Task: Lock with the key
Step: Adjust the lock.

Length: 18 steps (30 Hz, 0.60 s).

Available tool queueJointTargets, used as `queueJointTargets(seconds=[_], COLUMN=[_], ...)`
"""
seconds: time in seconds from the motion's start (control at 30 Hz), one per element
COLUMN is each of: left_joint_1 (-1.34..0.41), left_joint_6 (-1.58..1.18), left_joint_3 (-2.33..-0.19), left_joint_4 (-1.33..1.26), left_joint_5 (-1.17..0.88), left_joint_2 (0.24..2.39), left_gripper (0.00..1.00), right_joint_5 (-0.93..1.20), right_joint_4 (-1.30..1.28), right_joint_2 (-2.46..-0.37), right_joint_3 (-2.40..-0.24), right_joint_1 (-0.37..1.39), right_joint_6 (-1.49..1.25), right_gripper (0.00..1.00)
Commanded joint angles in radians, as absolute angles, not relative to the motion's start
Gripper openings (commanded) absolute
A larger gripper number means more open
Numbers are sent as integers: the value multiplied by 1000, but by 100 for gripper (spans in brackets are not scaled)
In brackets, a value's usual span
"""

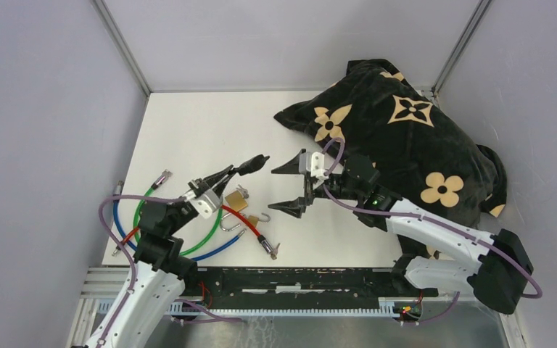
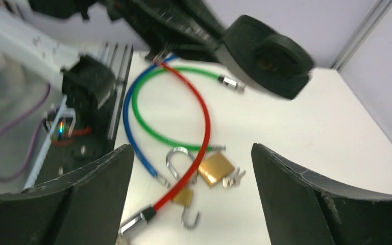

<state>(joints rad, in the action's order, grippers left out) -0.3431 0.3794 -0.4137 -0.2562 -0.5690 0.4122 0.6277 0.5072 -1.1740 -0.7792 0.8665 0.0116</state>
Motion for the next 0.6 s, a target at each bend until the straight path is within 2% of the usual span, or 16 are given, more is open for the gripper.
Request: queueJointTargets(seconds=[0.0, 0.33, 0.43, 0.57], left_joint_1=[-342, -342, -341, -342], left_joint_6=[988, 1406, 1330, 1286], left_joint_3=[-418, -368, -410, -448], left_joint_4=[-254, -258, -218, -120], left_joint_5=[-554, -617, -641, -669], left_joint_2=[393, 360, 358, 354], left_gripper=[2, 2, 2, 2], right_joint_5=[672, 661, 579, 594], right_joint_4=[96, 362, 368, 541], right_joint_2=[-1089, -1075, -1094, -1146], right_joint_3=[-761, -693, -704, -709], right_joint_1=[860, 815, 814, 818], right_joint_6=[319, 50, 75, 4], right_gripper=[91, 93, 98, 98])
